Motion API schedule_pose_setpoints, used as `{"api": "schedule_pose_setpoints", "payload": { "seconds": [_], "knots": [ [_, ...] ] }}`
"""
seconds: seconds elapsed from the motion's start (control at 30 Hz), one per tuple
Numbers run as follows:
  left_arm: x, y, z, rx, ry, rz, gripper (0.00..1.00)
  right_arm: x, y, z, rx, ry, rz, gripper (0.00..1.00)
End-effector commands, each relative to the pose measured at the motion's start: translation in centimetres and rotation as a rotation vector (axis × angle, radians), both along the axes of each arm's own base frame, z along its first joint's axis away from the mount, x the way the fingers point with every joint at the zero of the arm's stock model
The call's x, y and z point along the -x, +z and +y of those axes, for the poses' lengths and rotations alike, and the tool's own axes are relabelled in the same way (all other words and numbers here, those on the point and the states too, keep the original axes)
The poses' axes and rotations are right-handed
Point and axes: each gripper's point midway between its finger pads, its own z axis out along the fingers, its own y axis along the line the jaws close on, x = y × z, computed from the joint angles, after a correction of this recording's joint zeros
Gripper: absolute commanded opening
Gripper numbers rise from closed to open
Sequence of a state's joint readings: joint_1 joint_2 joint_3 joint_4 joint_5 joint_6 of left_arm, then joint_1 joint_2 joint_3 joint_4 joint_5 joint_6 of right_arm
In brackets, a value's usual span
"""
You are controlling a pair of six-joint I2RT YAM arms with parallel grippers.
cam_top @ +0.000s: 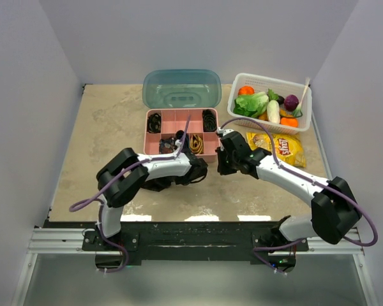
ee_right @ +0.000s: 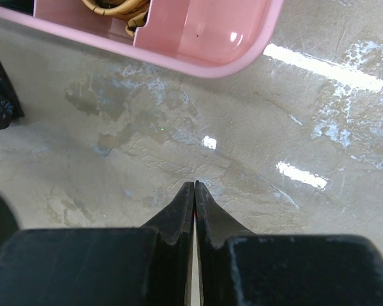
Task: Roll the ties
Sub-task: Roll the tie at the center of the board.
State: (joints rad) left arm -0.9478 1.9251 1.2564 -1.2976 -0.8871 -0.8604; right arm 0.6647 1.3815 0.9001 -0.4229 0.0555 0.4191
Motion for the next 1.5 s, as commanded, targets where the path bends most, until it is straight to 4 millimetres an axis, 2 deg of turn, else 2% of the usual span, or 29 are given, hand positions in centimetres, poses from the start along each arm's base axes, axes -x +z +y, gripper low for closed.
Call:
{"api": "schedule_pose_setpoints", "payload": {
  "seconds": [0.0,0.17,0.3,0.53,0.7,0.73,0.83,1.03,1.2,1.47],
  "knots": [
    [-1.5,-0.1,-1.8,-0.007,-0.014,-0.084,0.25,-0.4,0.1,0.1,-0.027,-0.008,-0.005,0.06],
    [-1.9,-1.2,-3.6,0.031,-0.038,-0.081,0.25,-0.3,-0.2,0.2,-0.028,0.0,0.005,0.06],
    [-1.8,-2.8,-5.1,0.075,-0.066,-0.041,0.27,-0.3,-0.5,0.2,-0.027,0.001,0.01,0.06],
    [-1.0,-5.6,-8.3,0.228,-0.134,0.056,0.38,-0.2,-0.9,0.1,-0.025,0.001,0.022,0.06],
    [-0.3,-6.4,-11.2,0.416,-0.179,0.114,0.46,-0.2,-1.1,0.0,-0.023,0.0,0.026,0.07],
    [-0.3,-6.3,-11.5,0.436,-0.182,0.118,0.52,-0.2,-1.1,0.1,-0.025,0.002,0.026,0.07],
    [-0.1,-5.7,-12.6,0.503,-0.196,0.122,0.66,-0.1,-1.1,0.1,-0.028,0.005,0.028,0.07],
    [-0.2,-3.8,-13.7,0.596,-0.22,0.093,0.77,-0.2,-1.1,0.1,-0.03,0.008,0.026,0.08],
    [-0.8,-0.5,-14.4,0.711,-0.23,0.016,0.82,0.0,-0.8,0.6,-0.049,0.035,0.029,0.08],
    [-2.0,5.9,-13.7,0.937,-0.252,-0.118,0.88,-0.6,0.2,2.3,-0.104,0.086,0.016,0.08]
  ]
}}
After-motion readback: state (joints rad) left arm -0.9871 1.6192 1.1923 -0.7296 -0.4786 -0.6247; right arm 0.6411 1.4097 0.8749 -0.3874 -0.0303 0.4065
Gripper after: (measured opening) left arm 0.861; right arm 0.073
